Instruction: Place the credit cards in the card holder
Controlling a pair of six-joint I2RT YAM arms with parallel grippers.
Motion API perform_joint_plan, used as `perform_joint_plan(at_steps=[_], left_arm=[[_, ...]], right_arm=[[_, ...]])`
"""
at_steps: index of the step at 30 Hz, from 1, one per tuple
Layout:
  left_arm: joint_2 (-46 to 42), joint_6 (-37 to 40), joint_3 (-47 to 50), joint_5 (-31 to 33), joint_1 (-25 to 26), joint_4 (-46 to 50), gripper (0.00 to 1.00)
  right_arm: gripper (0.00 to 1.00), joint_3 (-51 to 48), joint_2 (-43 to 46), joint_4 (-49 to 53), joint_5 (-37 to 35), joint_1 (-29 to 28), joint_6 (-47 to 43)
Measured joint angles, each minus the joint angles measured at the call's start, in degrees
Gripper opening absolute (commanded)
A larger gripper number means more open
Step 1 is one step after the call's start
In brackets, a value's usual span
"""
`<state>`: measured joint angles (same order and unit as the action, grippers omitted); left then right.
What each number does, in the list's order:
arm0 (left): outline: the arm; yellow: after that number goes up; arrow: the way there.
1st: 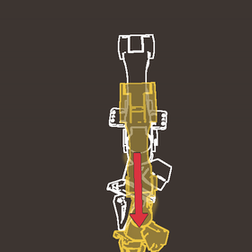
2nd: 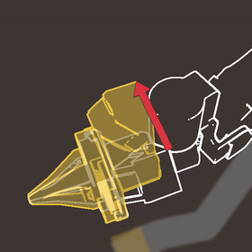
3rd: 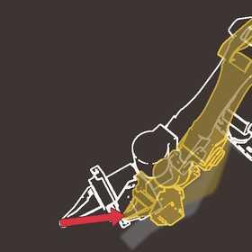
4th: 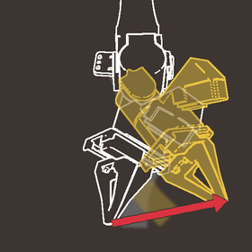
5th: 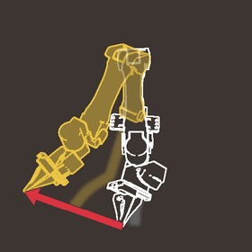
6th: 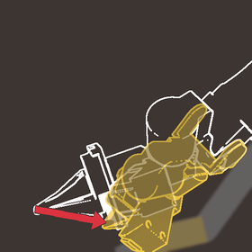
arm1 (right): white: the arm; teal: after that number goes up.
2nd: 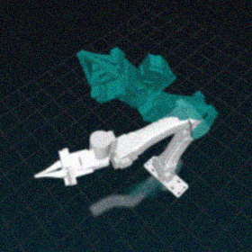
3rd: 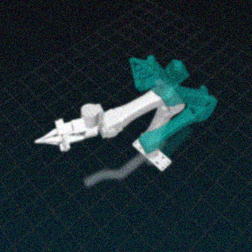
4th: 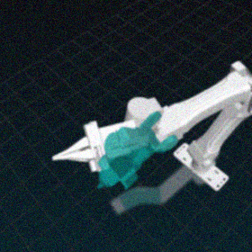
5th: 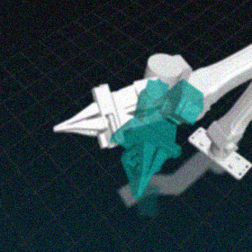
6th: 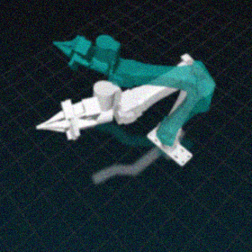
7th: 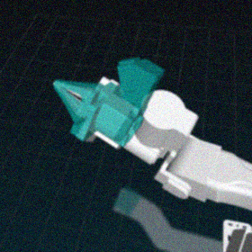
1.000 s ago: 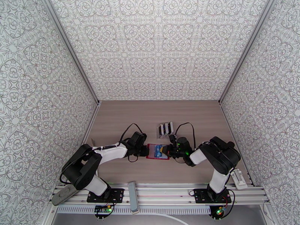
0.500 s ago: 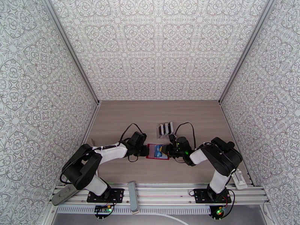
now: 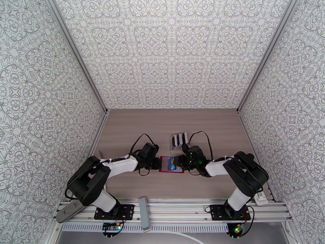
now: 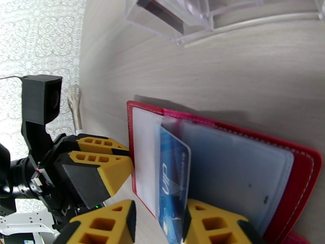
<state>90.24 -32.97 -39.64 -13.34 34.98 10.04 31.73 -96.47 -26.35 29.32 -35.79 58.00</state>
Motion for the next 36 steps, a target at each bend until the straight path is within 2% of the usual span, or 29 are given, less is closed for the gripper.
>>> perform_joint_plan(at_steps=[13, 24, 27, 30, 36], left_arm=[[0.5, 0.0, -0.63, 0.79, 0.85, 0.04, 0.22], [1.11, -0.02, -1.49, 1.62, 1.79, 0.2, 0.21], [1.31, -0.02, -1.68, 1.75, 1.99, 0.2, 0.19], [1.7, -0.09, -1.95, 2.1, 2.19, 0.2, 0.12], [2.21, -0.24, -2.38, 2.36, 2.82, 0.07, 0.11]], right_arm=[[0.41, 10.21, 1.53, 23.98, -8.13, -2.89, -8.52], [0.41, 13.64, 3.58, 35.78, -13.77, -3.85, -12.17], [0.42, 15.08, 5.09, 39.15, -15.65, -4.46, -13.07], [0.41, 17.38, 6.19, 42.47, -18.12, -5.68, -13.94], [0.42, 21.86, 6.4, 48.57, -24.09, -8.79, -15.06]])
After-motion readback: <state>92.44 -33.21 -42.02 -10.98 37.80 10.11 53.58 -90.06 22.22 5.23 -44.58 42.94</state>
